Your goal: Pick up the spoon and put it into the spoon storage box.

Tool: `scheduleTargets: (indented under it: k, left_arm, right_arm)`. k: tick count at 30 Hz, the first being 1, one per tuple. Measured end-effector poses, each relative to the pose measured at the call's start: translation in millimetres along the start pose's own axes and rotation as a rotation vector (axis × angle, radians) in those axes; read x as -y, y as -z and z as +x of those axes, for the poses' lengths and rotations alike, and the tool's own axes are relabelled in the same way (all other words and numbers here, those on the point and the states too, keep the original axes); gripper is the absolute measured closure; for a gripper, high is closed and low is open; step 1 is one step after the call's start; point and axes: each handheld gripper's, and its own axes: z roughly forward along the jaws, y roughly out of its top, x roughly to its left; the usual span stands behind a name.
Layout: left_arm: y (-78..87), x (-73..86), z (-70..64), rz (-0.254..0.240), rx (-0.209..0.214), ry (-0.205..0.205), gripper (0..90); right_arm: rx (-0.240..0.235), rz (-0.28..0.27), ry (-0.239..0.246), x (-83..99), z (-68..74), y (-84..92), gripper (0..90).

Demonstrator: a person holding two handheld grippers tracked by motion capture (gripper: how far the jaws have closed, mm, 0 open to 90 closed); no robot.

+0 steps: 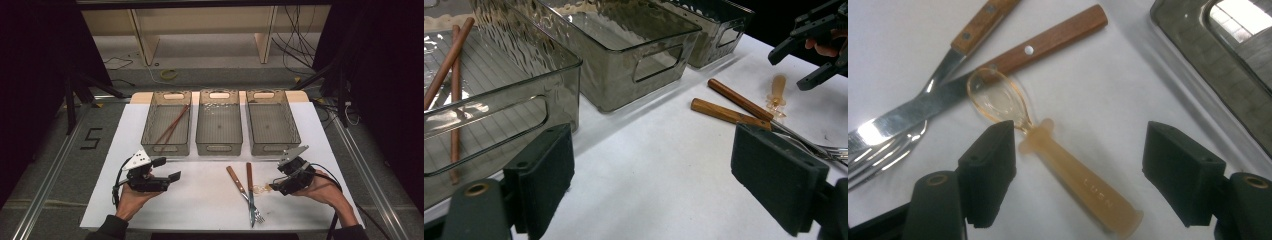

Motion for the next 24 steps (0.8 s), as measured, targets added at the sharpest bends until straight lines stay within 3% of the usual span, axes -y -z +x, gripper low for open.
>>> scheduleTargets:
  k: [15,23,24]
  left_arm:
    - [0.7,2.9,0.7,-0.010,-0.010,-0.002,17.0]
    - [0.5,3.1,0.6,-0.006,-0.009,-0.004,17.0]
    - [0.4,3.1,0.6,-0.007,-0.009,-0.003,17.1]
  right_arm:
    - [-0.026,0.108,0.053,-2.0,-1.3,-9.7,38.2]
    - [-0.039,0.158,0.106,-4.0,1.1,-18.6,47.3]
    - [-0.038,0.168,0.094,-4.2,1.8,-19.3,48.0]
